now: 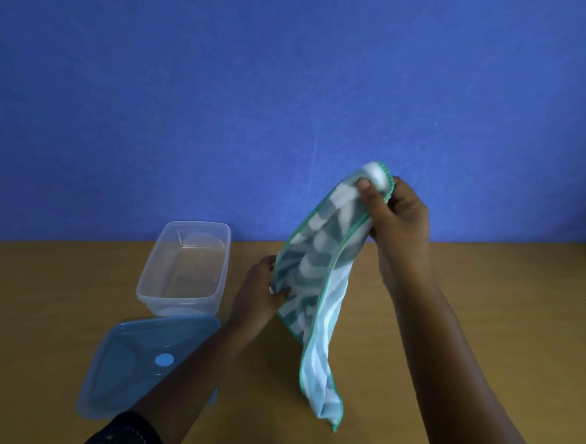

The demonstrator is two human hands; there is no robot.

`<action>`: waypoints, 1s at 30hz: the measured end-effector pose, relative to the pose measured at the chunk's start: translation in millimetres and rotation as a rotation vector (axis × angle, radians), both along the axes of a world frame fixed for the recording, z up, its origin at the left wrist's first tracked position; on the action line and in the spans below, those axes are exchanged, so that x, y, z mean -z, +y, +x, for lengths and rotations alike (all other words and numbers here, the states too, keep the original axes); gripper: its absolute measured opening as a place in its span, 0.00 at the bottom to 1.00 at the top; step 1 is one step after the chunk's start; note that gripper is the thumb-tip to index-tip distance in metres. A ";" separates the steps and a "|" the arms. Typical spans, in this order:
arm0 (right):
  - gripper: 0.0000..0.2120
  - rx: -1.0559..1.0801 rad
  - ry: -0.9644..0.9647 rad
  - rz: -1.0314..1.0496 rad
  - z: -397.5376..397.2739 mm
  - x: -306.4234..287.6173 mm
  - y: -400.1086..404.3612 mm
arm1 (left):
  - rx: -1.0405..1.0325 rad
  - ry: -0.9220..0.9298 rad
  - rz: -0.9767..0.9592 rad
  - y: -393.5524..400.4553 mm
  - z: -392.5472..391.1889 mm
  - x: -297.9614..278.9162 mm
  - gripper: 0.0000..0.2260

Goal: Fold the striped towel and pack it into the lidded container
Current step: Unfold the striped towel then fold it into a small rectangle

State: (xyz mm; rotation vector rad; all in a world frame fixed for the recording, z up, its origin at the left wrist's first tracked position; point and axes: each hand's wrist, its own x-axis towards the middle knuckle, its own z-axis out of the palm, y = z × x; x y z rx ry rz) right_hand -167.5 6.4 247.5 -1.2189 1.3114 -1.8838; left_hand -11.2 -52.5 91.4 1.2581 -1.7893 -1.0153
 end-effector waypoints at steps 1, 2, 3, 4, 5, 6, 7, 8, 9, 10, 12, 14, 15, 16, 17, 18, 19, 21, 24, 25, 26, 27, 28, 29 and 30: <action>0.08 -0.050 -0.087 -0.023 -0.2 -5.2 1.6 | -0.031 -0.034 0.007 -1.7 0.6 -4.2 0.22; 0.06 -0.103 -0.146 -0.042 -0.4 -10.6 3.3 | -0.042 -0.045 0.005 -3.3 0.2 -7.9 0.21; 0.05 -0.148 -0.181 -0.064 -0.7 -14.9 4.8 | -0.041 -0.042 -0.003 -4.4 0.1 -10.6 0.22; 0.05 -0.182 -0.206 -0.083 -1.4 -18.6 5.5 | -0.035 -0.040 -0.019 -5.5 -0.7 -12.4 0.21; 0.04 -0.195 -0.216 -0.097 -1.9 -21.1 5.7 | -0.039 -0.042 -0.042 -6.2 -1.0 -13.7 0.18; 0.04 -0.182 -0.214 -0.103 -2.0 -23.2 5.8 | -0.053 -0.047 -0.074 -7.3 -0.7 -15.0 0.14; 0.05 -0.101 -0.163 -0.102 -3.2 -23.8 5.3 | -0.074 -0.056 -0.108 -9.0 0.8 -16.6 0.10; 0.06 0.042 -0.054 -0.097 -5.3 -24.1 4.7 | -0.090 -0.069 -0.141 -11.9 4.1 -18.6 0.08; 0.06 0.210 0.079 -0.104 -8.7 -23.1 3.7 | -0.101 -0.082 -0.165 -16.0 9.4 -20.0 0.07; 0.06 0.351 0.183 -0.116 -11.9 -22.6 2.3 | -0.111 -0.078 -0.173 -20.7 16.2 -22.1 0.07; 0.04 0.496 0.243 -0.146 -21.7 -20.8 2.0 | -0.141 -0.003 -0.126 -33.3 35.6 -28.9 0.07; 0.03 0.554 0.254 -0.114 -34.1 -17.0 -1.3 | -0.202 0.118 -0.056 -48.4 58.5 -39.3 0.07; 0.02 0.563 0.259 -0.061 -40.4 -13.2 -4.2 | -0.216 0.148 -0.051 -55.1 67.9 -44.3 0.07; 0.02 0.566 0.265 0.001 -45.5 -9.3 -7.6 | -0.207 0.165 -0.059 -58.8 73.6 -51.5 0.08; 0.03 0.570 0.273 0.048 -50.1 -4.8 -11.1 | -0.183 0.190 -0.071 -60.5 76.9 -59.6 0.08; 0.04 0.576 0.274 0.081 -53.4 -1.0 -13.6 | -0.155 0.225 -0.082 -59.3 78.8 -68.8 0.08; 0.04 0.583 0.270 0.083 -56.4 0.7 -14.9 | -0.129 0.270 -0.098 -57.1 78.6 -78.6 0.08; 0.04 0.597 0.256 0.045 -61.8 -1.4 -13.4 | -0.091 0.413 -0.102 -52.8 78.9 -95.8 0.12; 0.06 0.637 0.229 -0.034 -73.0 -7.2 -8.3 | -0.029 0.707 -0.069 -46.8 82.7 -120.4 0.09; 0.06 0.656 0.224 -0.044 -75.4 -9.0 -6.8 | -0.007 0.733 -0.091 -45.8 83.7 -128.8 0.06; 0.06 0.661 0.220 -0.044 -76.7 -11.1 -5.4 | 0.013 0.730 -0.115 -44.7 82.2 -136.4 0.06; 0.06 0.654 0.216 -0.036 -76.9 -13.0 -4.2 | 0.027 0.711 -0.139 -43.8 80.3 -143.1 0.09; 0.06 0.637 0.211 -0.034 -77.2 -15.3 -2.2 | 0.040 0.710 -0.154 -42.9 78.4 -149.5 0.10; 0.07 0.595 0.200 -0.046 -77.7 -18.6 0.9 | 0.073 0.741 -0.165 -42.3 77.4 -154.1 0.07; 0.07 0.515 0.154 -0.088 -79.2 -22.4 4.7 | 0.121 0.797 -0.159 -40.4 77.3 -160.3 0.06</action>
